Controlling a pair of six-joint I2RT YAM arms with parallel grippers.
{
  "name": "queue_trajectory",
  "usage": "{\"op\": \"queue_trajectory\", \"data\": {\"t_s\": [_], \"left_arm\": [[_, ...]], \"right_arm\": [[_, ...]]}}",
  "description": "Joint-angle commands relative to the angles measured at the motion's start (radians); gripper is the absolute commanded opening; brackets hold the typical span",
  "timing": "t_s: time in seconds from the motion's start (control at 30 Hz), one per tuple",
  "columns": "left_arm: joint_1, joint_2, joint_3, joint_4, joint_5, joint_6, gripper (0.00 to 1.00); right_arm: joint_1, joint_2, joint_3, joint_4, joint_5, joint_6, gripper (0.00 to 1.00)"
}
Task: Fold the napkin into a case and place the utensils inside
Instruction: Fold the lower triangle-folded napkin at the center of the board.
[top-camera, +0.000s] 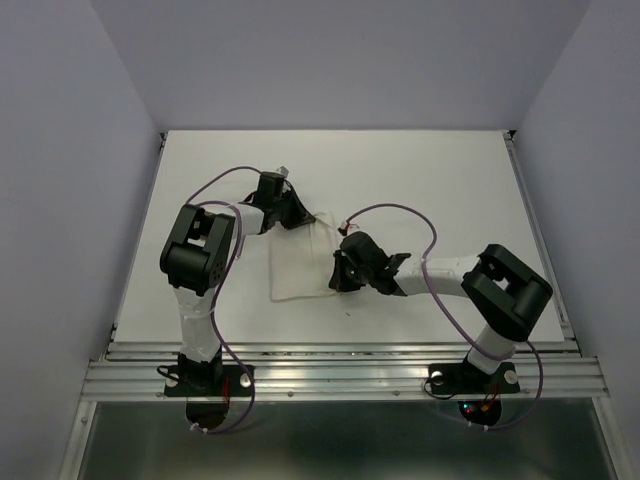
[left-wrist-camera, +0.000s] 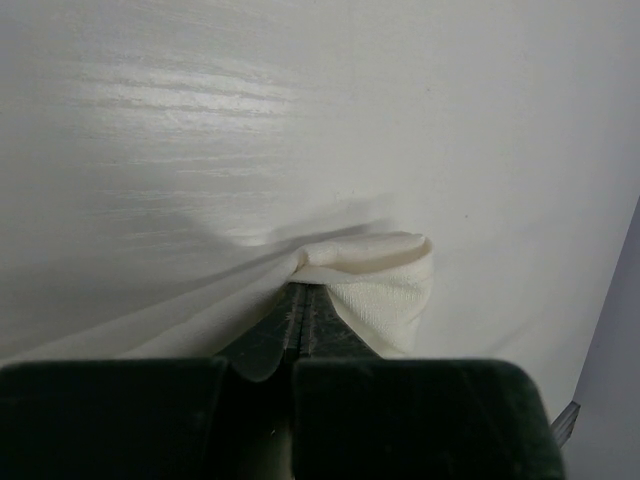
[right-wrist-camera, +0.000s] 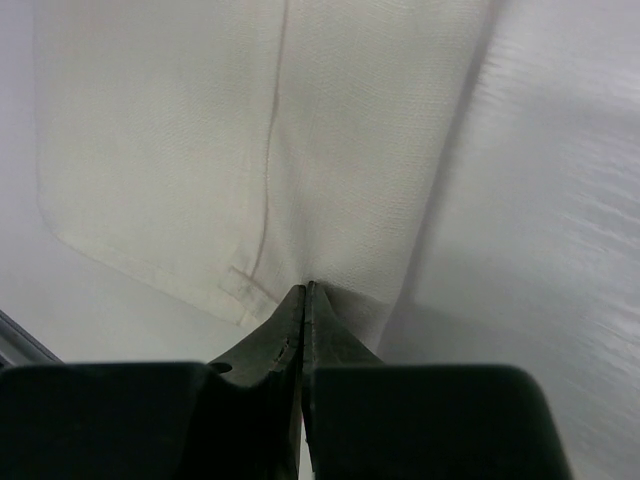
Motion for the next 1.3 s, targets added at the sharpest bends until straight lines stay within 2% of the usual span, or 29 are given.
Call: {"op": "queue_trajectory", "data": {"t_s": [0.0,0.27,0.63,0.8,0.93,1.13,1.27], "left_arm": [[0.007,-0.032,-0.036,0.009,-0.001,0.0,0.0],[-0.022,-0.136,-0.159,0.048,0.03,-0.038,0.0],[-0.047,-0.141,-0.171,0.057,0.028,-0.047,0.0],[-0.047,-0.153,-0.18,0.048,0.025,-0.04,0.0],[-0.047,-0.15,-0.194,0.055,0.03,-0.043,0.0],[-0.047,-0.15,-0.216,0.074,0.039,-0.044,0.0],[-0.047,-0.155,-0.219,0.071,0.04,-0.035,0.0]], "right_arm": [[0.011,-0.021,-0.105,-0.233,0.096,-0.005,0.01],[0.011,-0.116,-0.14,-0.325,0.189,0.003,0.01],[0.011,-0.23,-0.13,-0.325,0.251,-0.109,0.02],[0.011,-0.302,-0.081,-0.313,0.29,-0.143,0.09],[0.011,-0.259,0.013,-0.276,0.312,-0.163,0.11],[-0.089,-0.14,0.204,-0.2,0.254,-0.191,0.11],[-0.143,0.012,0.336,-0.181,0.203,-0.192,0.11]]}}
